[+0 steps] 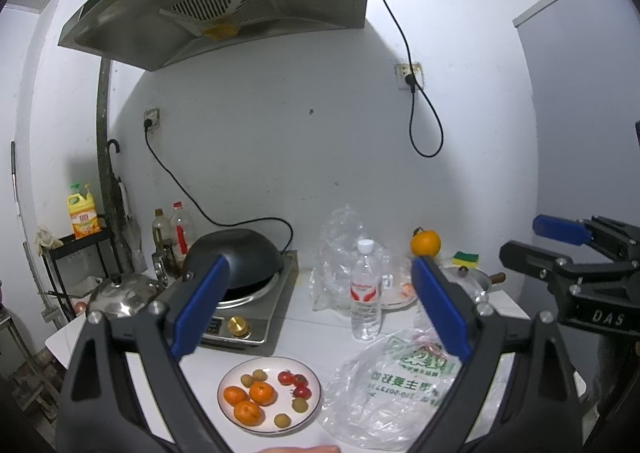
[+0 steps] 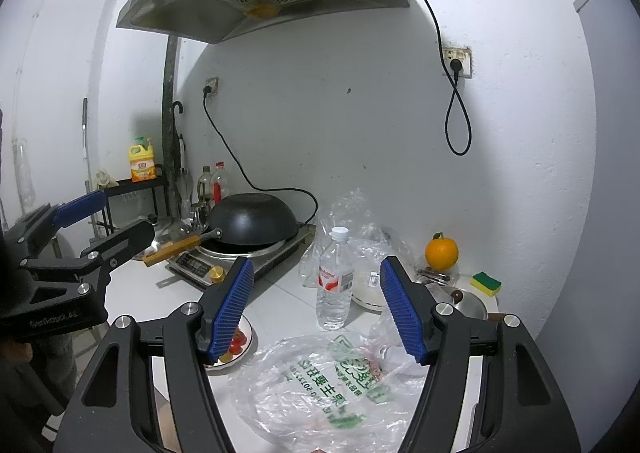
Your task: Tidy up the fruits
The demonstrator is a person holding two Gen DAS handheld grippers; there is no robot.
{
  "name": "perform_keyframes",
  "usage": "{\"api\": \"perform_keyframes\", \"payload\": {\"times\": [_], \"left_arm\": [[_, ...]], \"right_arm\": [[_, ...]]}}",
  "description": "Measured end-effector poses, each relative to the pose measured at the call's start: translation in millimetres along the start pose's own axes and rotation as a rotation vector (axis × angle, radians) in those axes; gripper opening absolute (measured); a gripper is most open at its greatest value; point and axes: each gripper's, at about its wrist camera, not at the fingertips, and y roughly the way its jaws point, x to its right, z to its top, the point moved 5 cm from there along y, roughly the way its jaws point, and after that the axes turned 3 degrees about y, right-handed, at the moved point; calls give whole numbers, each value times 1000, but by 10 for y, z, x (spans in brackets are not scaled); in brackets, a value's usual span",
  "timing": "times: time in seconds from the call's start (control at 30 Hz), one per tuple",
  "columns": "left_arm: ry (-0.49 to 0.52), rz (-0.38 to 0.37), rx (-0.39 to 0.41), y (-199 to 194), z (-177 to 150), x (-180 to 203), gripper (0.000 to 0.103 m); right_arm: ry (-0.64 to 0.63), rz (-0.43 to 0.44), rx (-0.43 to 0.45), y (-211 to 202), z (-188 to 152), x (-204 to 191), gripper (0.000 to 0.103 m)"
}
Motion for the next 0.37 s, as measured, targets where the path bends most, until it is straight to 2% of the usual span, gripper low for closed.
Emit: {"api": "perform_keyframes", "payload": {"times": [0.3,0.37], "left_arm": [[6,-22,-10,58,-35,35,93],[0,-53,12,43,-33,41,93]], "right_arm": [[3,2,-10,47,-15,18,69],[-4,2,-12,59,-16,26,69]]}}
